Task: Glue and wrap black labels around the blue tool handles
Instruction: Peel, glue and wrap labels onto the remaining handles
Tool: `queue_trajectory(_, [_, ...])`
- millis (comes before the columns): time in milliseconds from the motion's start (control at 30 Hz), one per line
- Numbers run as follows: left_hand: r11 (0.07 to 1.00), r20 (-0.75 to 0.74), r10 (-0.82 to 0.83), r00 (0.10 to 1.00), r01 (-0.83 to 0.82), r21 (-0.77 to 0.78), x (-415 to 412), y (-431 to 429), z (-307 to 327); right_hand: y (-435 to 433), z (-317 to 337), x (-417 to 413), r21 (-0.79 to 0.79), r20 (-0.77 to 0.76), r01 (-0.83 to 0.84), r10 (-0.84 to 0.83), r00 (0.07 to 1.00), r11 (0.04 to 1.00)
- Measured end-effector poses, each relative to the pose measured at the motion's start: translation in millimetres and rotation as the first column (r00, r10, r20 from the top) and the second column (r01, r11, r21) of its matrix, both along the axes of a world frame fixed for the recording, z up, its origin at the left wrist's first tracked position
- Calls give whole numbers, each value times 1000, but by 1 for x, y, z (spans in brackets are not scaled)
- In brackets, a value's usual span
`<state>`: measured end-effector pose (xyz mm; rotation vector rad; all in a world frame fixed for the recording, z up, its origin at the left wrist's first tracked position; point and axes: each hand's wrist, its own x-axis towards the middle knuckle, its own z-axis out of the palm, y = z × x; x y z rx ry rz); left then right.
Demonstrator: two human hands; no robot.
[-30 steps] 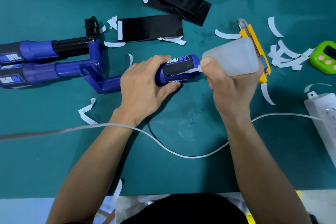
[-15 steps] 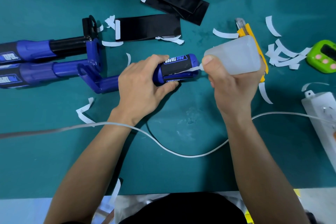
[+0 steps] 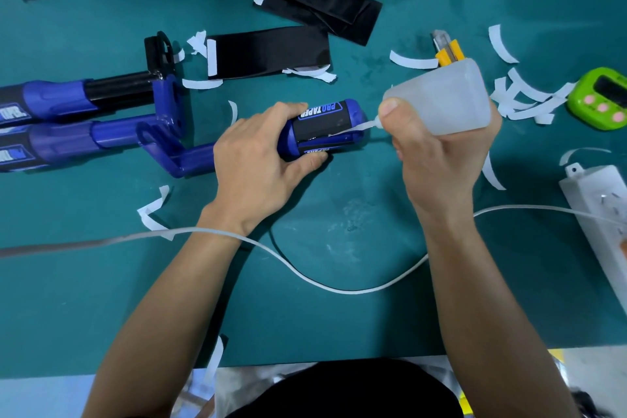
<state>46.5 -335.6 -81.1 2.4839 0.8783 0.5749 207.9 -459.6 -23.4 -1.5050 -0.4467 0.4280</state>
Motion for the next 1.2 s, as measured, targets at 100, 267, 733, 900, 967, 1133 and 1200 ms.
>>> queue_trajectory(100, [1000, -4, 0, 1000, 0, -4, 0, 0, 0, -1, 0, 2, 3, 4, 9, -9, 1000, 1000])
queue_trajectory(267, [1000, -8, 10, 1000, -10, -7, -1, 0, 0, 0, 1, 3, -22, -37, 70, -71, 997, 997])
queue_trajectory(733, [1000, -12, 13, 1000, -13, -9, 1, 0, 1, -4, -1, 8, -9, -51, 104, -105, 993, 994])
queue_trajectory(900, [1000, -20, 18, 1000, -19, -16, 1, -1, 1, -4, 2, 11, -6, -38, 119, -119, 992, 993])
queue_trajectory(967, [1000, -19, 19, 1000, -19, -17, 1, -1, 2, -6, 1, 12, 11, 2, 101, -101, 995, 995])
queue_trajectory(1133, [1000, -13, 13, 1000, -13, -8, 2, -1, 2, -8, 1, 12, -6, 46, 110, -110, 993, 994])
queue_trajectory(1200, [1000, -14, 15, 1000, -15, -9, 1, -1, 1, -8, 2, 12, -7, 39, 116, -115, 993, 993])
